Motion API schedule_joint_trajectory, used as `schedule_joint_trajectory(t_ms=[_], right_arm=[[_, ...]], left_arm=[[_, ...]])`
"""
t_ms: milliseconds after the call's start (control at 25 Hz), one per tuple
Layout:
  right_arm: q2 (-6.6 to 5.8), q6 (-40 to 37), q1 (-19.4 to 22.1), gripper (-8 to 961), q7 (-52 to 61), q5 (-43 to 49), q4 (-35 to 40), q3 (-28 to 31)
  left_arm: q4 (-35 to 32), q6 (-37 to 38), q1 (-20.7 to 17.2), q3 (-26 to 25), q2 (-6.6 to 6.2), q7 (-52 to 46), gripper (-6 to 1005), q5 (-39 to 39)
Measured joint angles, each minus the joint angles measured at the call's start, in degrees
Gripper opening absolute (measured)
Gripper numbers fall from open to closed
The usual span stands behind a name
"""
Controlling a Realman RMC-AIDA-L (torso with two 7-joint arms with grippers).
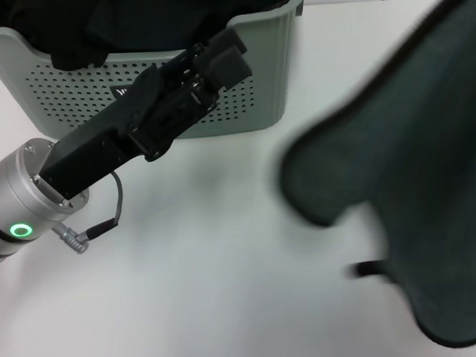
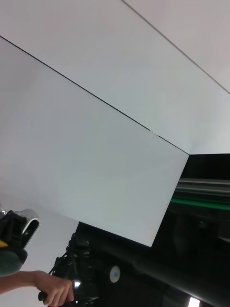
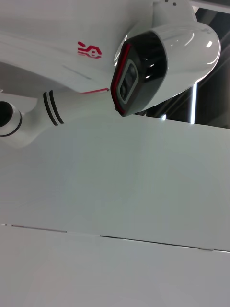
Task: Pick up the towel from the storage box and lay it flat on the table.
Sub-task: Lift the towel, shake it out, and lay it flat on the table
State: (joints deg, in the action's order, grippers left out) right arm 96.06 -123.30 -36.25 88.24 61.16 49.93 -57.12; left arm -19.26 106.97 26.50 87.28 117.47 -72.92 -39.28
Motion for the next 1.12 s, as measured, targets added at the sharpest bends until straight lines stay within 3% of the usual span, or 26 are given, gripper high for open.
schedule_joint_trajectory(t_ms=[360, 480, 840, 1120], right_arm=[[-0.09, 0.1, -1.7, 90, 0.0, 2.0, 0.4, 0.0], [-0.09, -0.1, -1.9, 91, 0.0, 2.2, 0.8, -0.3], [-0.14, -0.3, -2.6, 95, 0.1, 2.0, 2.9, -3.3], [-1.09, -0.4, -3.0, 98, 1.2, 1.8, 5.5, -5.6]], left_arm=[[0.3, -1.6, 1.3, -0.1, -0.05, 0.5, 447, -3.6], [0.4, -3.5, 2.4, -0.2, -0.58, 0.7, 447, -5.9], [0.7, -3.8, 3.5, -0.3, -3.85, 5.6, 462, -9.5], [-0.1, -3.9, 3.7, -0.4, -6.28, 7.7, 534, -12.5]])
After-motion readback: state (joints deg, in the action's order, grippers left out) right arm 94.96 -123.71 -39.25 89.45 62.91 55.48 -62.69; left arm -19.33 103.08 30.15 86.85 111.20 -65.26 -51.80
